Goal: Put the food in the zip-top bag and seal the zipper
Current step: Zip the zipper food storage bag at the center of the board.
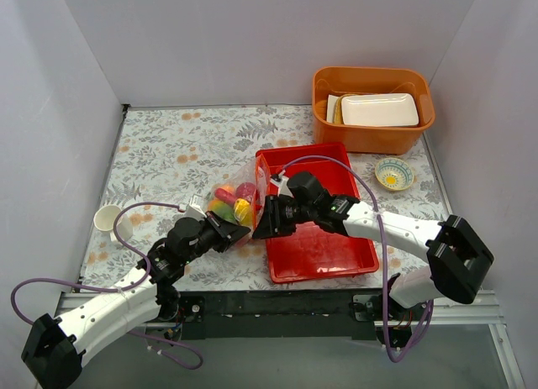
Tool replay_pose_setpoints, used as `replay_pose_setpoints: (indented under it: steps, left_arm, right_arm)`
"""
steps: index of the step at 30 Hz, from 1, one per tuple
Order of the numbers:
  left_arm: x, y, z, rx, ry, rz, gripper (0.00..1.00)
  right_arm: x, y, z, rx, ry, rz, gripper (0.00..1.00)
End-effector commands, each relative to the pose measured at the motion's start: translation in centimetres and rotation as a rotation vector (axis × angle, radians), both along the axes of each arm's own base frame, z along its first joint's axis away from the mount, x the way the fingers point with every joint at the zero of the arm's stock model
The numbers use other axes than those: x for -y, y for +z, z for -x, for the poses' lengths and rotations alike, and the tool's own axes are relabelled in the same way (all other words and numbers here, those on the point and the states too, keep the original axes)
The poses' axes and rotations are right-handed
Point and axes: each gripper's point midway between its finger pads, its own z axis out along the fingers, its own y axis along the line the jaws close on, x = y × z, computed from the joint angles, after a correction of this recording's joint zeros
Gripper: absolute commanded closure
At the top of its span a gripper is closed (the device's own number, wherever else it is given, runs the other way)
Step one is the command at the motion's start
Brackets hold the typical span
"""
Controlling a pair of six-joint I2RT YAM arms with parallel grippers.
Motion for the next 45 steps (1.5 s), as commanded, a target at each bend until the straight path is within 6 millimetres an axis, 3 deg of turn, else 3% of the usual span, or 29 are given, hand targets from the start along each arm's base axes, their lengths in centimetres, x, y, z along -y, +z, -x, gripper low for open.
replay_pose_setpoints:
  steps: [1, 17, 21, 24, 31, 40, 43, 45]
  left_arm:
    - [0.0, 0.8, -0.3, 0.033, 0.008, 0.003, 1.0]
    - [0.0, 1.0, -0.3, 0.039, 0.007, 0.006, 1.0]
    - [0.0, 0.9, -0.2, 0.035, 0.006, 0.006, 1.0]
    - [-0.1, 0.8, -0.2, 0.032, 0.007, 0.007, 0.99]
    - [0.1, 1.0, 0.1, 0.043, -0.009, 0.036, 0.89]
    - [0.3, 0.5, 0.5, 0.022, -0.019, 0.057, 0.85]
    - [0.2, 0.6, 0.5, 0.023, -0.015, 0.071, 0.88]
    - [0.2, 0.5, 0.6, 0.018, -0.015, 0.075, 0.98]
  right_arm:
    - [-1.4, 1.7, -0.8, 0.051, 0.003, -0.071, 0.58]
    - [-1.8, 1.5, -1.1, 0.053, 0.008, -0.063, 0.74]
    - [-1.8, 1.9, -1.2, 0.067, 0.003, -0.074, 0.86]
    - [-1.7, 2.2, -1.4, 0.077, -0.011, -0.091, 0.89]
    - [-1.8, 2.4, -1.4, 0.08, -0.018, -0.12, 0.91]
    - [-1.6, 2.4, -1.7, 0.088, -0.034, -0.119, 0.92]
    - [-1.5, 2.4, -1.7, 0.088, -0.039, -0.117, 0.92]
    - [-1.5, 2.2, -1.6, 0.085, -0.036, -0.115, 0.92]
